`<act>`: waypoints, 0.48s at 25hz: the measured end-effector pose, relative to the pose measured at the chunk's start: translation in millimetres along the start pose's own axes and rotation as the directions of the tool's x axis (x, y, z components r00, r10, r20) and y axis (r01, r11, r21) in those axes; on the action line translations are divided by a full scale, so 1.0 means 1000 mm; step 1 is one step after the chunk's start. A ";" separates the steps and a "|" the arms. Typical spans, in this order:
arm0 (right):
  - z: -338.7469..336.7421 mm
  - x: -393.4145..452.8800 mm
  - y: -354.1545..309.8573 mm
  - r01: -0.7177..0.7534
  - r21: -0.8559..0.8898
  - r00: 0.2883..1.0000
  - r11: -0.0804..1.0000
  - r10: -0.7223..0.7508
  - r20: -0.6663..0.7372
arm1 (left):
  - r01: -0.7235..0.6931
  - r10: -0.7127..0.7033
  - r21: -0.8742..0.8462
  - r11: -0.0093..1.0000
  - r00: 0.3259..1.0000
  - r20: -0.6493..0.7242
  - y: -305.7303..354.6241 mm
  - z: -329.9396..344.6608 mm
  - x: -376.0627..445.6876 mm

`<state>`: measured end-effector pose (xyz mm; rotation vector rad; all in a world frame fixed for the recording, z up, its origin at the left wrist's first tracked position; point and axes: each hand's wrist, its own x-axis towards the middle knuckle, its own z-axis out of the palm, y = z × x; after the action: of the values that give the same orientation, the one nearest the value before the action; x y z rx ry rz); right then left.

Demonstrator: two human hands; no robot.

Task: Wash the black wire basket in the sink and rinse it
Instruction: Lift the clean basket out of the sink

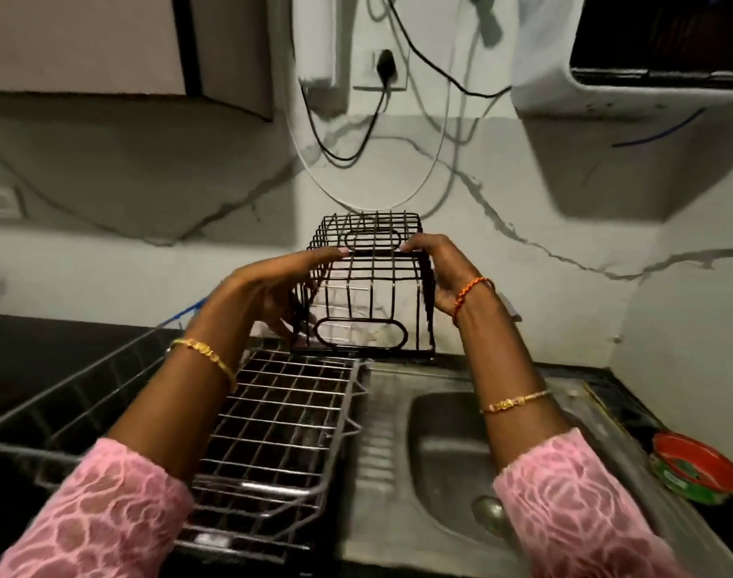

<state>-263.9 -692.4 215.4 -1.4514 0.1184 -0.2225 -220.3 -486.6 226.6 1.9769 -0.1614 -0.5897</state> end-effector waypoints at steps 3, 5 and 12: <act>0.066 0.016 0.016 -0.092 -0.026 0.991 0.995 0.094 0.094 | 0.042 -0.042 -0.002 0.999 0.999 -0.027 -0.037 -0.069 0.005; 0.106 0.037 0.036 -0.196 -0.112 0.972 0.974 0.208 0.113 | 0.055 -0.054 0.016 0.998 0.998 -0.040 -0.064 -0.108 0.012; 0.148 0.091 0.120 -0.404 -0.522 0.890 0.751 0.453 -0.037 | 0.160 -0.172 0.104 0.982 0.978 0.119 -0.137 -0.120 0.059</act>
<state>-134.0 -557.2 119.0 -1.9239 0.4649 0.2852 -131.3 -346.7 130.4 2.0576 -0.1048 -0.8314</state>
